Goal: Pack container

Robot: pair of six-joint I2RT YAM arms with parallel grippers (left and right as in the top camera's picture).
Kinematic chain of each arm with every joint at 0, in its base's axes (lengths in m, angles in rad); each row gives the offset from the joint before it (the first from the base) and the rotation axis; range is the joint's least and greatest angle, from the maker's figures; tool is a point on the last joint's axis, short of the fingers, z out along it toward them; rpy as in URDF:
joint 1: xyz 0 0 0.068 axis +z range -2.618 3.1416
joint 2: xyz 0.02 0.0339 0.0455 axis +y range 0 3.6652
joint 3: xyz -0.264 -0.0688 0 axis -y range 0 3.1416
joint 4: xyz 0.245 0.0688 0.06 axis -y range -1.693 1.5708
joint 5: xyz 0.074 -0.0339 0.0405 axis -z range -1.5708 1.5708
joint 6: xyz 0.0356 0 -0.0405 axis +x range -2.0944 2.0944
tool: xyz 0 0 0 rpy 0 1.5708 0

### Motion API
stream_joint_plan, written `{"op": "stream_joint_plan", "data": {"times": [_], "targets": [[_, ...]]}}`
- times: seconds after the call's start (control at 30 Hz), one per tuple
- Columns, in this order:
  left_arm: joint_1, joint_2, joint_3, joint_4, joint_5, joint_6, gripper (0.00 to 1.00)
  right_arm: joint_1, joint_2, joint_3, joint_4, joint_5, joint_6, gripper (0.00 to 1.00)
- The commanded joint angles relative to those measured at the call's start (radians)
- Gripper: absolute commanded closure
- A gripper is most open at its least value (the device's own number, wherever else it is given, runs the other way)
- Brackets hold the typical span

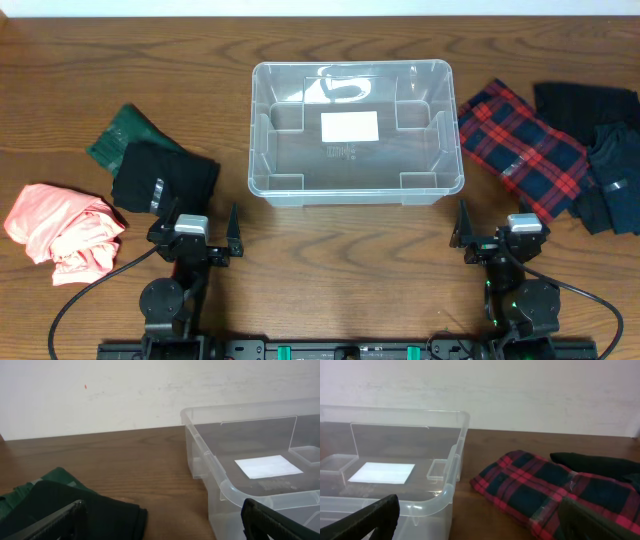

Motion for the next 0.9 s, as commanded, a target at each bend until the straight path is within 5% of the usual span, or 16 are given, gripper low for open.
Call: {"op": "stream_joint_plan", "data": {"times": [0.0, 0.6, 0.87], "targets": [[-0.001, -0.006, -0.018, -0.033, 0.007, 0.021, 0.02, -0.007, -0.004, -0.003, -0.002, -0.003, -0.011, 0.01], [-0.001, -0.006, -0.018, -0.033, 0.007, 0.021, 0.02, -0.008, -0.004, 0.008, 0.09, -0.013, 0.016, 0.01], [-0.001, -0.006, -0.018, -0.033, 0.007, 0.021, 0.02, -0.008, 0.11, 0.222, -0.037, 0.087, -0.105, 0.01]]}}
